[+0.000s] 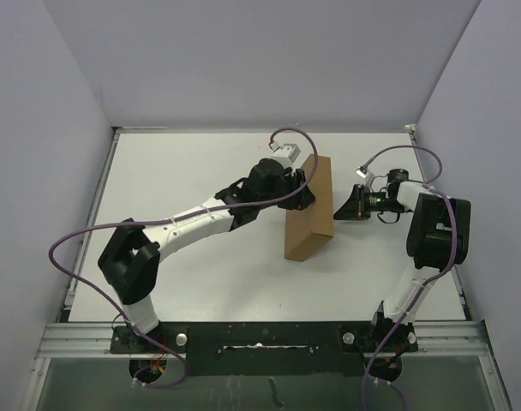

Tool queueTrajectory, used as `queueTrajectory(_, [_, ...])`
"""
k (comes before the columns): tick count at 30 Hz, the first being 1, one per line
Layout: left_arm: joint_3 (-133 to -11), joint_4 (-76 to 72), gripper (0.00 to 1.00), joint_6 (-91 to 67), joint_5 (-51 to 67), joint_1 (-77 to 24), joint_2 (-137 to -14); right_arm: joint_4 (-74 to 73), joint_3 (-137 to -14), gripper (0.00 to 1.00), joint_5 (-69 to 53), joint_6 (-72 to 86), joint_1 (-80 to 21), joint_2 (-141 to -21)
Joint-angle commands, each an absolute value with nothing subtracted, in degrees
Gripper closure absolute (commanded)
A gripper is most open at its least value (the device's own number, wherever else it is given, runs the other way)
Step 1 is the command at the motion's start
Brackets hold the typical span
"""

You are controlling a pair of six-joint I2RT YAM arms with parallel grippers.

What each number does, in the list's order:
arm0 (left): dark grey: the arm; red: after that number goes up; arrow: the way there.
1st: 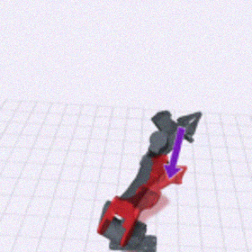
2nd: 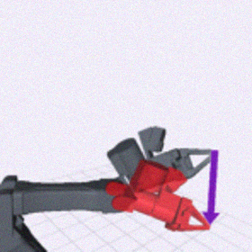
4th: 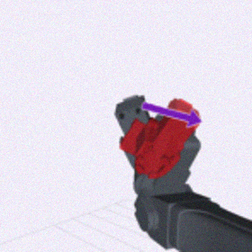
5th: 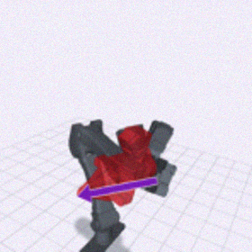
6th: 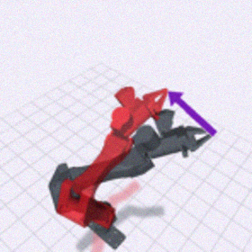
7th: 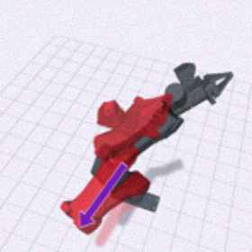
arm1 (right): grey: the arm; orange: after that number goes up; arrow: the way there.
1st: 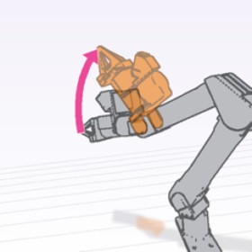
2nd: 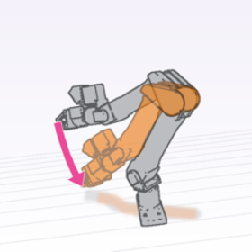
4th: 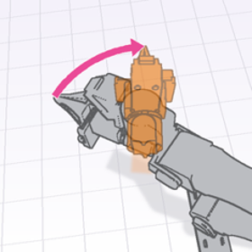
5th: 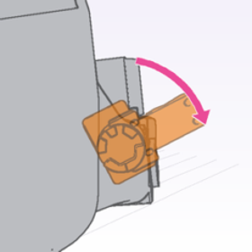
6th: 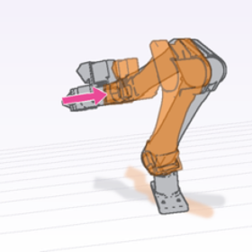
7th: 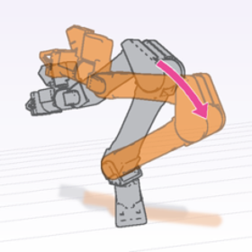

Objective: Fold the paper box

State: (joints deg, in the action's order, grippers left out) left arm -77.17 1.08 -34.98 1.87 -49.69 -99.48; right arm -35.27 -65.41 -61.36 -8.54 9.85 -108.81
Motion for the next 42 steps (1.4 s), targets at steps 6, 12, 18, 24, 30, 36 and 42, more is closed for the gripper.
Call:
queueTrajectory(6, [-87.42,-0.15,0.57,-35.20,10.92,-50.46,-108.77,-37.25,-66.41,0.94,-60.75,-12.66,17.25,-100.95])
queueTrajectory(12, [-92.38,-0.06,0.56,-35.94,14.08,-51.11,-112.04,-37.72,-65.38,0.94,-59.81,-13.95,19.72,-97.27])
queueTrajectory(18, [-91.11,0.19,0.54,-33.15,12.42,-51.18,-106.88,-37.53,-65.04,0.94,-58.03,-14.77,20.25,-95.00])
queueTrajectory(24, [-80.76,-2.50,0.51,-31.65,10.23,-50.62,-98.73,-38.14,-64.85,0.94,-54.63,-17.07,21.63,-93.46])
queueTrajectory(30, [-64.02,-6.68,0.49,-34.42,9.34,-46.66,-90.48,-38.29,-63.64,0.94,-51.62,-18.46,22.08,-93.88])
queueTrajectory(36, [-56.42,-8.88,0.44,-37.14,10.18,-42.85,-87.00,-38.14,-63.06,0.95,-50.88,-16.27,21.30,-99.09])
queueTrajectory(42, [-54.27,-12.82,0.40,-38.98,12.48,-42.09,-89.52,-37.47,-62.73,0.96,-50.01,-14.83,19.40,-102.15])
